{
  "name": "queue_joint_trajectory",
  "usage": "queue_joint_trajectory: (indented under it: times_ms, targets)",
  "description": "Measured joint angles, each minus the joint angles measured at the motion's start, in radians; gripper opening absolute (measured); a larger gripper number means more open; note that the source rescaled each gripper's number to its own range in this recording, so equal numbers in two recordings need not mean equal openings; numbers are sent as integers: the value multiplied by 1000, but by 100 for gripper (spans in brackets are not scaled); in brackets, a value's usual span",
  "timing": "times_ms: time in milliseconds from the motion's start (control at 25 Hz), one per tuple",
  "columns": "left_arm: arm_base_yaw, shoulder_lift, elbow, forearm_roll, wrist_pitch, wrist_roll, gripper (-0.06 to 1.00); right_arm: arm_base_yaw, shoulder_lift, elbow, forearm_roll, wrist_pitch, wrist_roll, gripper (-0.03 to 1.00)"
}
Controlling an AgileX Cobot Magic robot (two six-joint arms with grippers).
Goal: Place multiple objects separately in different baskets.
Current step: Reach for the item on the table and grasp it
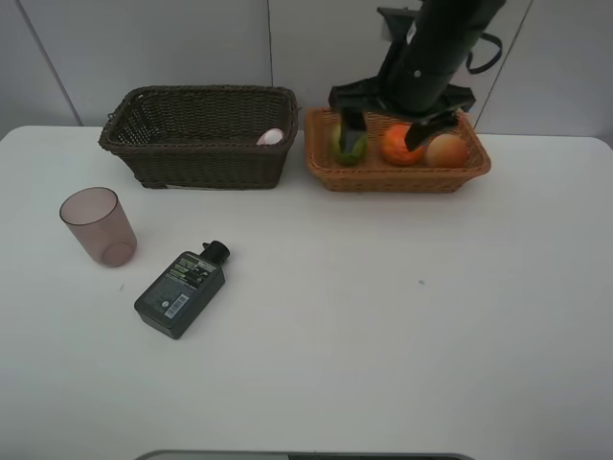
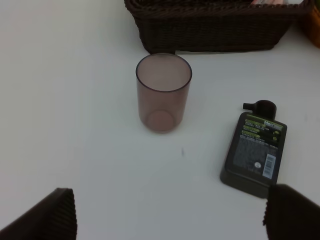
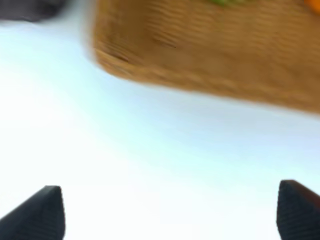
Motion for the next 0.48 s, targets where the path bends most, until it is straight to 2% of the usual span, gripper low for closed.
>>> queue_joint_trajectory:
  times_ms: [280, 480]
  targets:
    - [0, 0, 0, 0, 0, 0, 96, -229, -461, 342, -38, -3, 0, 90]
    - [0, 0, 0, 0, 0, 0, 96, -261, -797, 483, -65, 1, 0, 90]
